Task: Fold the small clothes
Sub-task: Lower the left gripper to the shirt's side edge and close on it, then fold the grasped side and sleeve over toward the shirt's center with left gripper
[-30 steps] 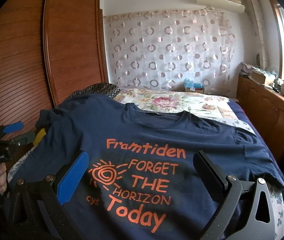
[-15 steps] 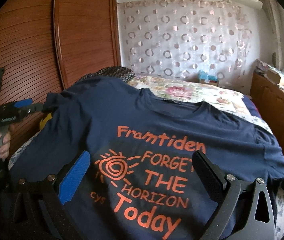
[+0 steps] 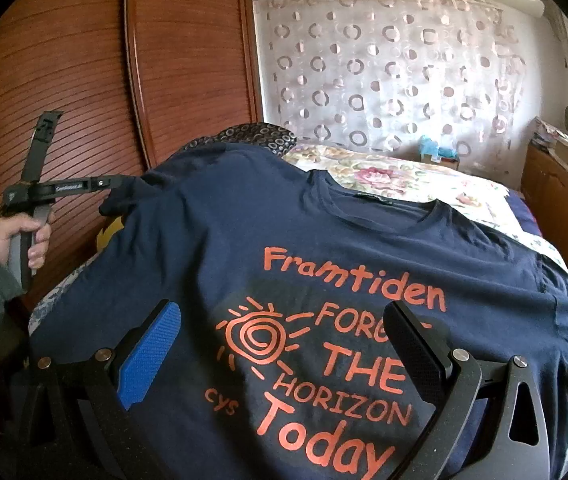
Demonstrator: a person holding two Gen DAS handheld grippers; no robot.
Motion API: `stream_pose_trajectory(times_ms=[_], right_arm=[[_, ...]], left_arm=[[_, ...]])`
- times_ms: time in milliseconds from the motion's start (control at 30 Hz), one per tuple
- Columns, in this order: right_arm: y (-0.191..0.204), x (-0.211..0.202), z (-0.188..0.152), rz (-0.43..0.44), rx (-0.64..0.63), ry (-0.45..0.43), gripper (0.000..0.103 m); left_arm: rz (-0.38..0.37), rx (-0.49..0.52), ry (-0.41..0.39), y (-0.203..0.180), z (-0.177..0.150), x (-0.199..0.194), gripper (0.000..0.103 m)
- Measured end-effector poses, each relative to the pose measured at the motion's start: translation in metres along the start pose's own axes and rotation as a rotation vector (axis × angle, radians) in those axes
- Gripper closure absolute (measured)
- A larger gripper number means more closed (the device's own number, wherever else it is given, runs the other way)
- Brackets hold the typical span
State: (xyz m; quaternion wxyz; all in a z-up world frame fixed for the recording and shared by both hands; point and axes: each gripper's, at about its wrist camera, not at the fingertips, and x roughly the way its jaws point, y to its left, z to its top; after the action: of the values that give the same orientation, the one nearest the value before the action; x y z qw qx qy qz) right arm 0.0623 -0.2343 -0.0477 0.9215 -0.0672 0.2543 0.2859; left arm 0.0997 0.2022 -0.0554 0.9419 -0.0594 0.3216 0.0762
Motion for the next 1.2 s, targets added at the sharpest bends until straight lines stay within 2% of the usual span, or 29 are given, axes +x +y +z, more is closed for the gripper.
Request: stream_pose_trajectory(times_ms=[100, 167, 200, 333, 400, 667, 833, 1033, 1200], right_arm=[[0.002, 0.003, 0.001, 0.001, -0.004, 0.0, 0.002], [0.003, 0.004, 0.0, 0.001, -0.005, 0.0, 0.002], [0.003, 0.004, -0.001, 0.001, -0.003, 0.001, 0.002], [0.001, 0.005, -0.005, 0.003, 0.015, 0.008, 0.002], [0.0, 0.004, -0.007, 0.002, 0.022, 0.008, 0.002], [-0.008, 0.001, -0.009, -0.004, 0.039, 0.009, 0.002], [-0.017, -0.004, -0.009, -0.014, 0.052, 0.002, 0.002], [-0.028, -0.013, -0.011, -0.031, 0.068, -0.008, 0.002], [-0.037, -0.018, -0.014, -0.041, 0.086, -0.008, 0.002]], left_arm=[[0.023, 0.0, 0.029, 0.005, 0.002, 0.013, 0.052], [0.015, 0.001, 0.038, 0.008, 0.003, 0.018, 0.066], [0.014, 0.0, 0.038, 0.009, 0.004, 0.019, 0.069], [-0.01, -0.019, 0.008, 0.013, 0.008, 0.014, 0.094], [-0.016, -0.005, -0.024, 0.01, 0.009, 0.006, 0.098], [-0.076, 0.045, -0.102, -0.017, 0.028, -0.025, 0.1], [-0.152, 0.116, -0.132, -0.061, 0.051, -0.036, 0.1], [-0.236, 0.209, -0.119, -0.12, 0.066, -0.03, 0.1], [-0.272, 0.284, -0.062, -0.155, 0.056, -0.024, 0.1]])
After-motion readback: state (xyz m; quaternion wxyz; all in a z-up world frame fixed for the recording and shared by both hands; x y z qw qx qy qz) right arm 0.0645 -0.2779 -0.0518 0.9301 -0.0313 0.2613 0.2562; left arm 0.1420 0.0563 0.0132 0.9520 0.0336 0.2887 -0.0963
